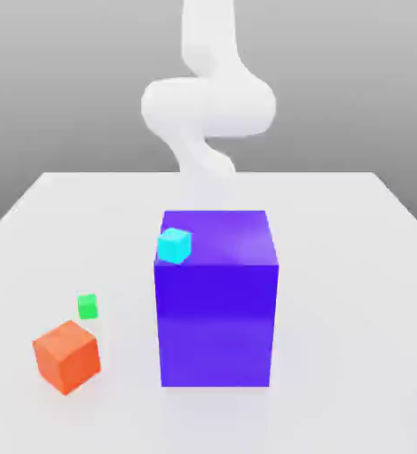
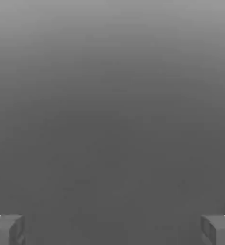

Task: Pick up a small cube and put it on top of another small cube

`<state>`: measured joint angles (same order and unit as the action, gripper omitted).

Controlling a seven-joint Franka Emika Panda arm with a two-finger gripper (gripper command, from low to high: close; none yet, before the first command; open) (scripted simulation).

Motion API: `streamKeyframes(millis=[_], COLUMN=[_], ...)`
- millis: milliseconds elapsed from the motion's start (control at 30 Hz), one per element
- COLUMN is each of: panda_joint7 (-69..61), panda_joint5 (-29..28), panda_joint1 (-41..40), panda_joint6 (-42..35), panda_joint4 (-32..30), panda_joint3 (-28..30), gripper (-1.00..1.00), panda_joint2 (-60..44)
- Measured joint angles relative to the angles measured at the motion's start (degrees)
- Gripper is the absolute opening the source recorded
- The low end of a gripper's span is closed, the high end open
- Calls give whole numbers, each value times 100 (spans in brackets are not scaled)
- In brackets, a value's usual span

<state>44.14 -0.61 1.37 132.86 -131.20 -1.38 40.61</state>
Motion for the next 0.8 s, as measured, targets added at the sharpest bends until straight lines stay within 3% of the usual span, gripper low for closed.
streamKeyframes(millis=[800], panda_joint7=[-1428], panda_joint5=[-868], panda_joint1=[1452], panda_joint6=[1041], panda_joint4=[554], panda_joint3=[-1280], gripper=[0], panda_joint2=[-5028])
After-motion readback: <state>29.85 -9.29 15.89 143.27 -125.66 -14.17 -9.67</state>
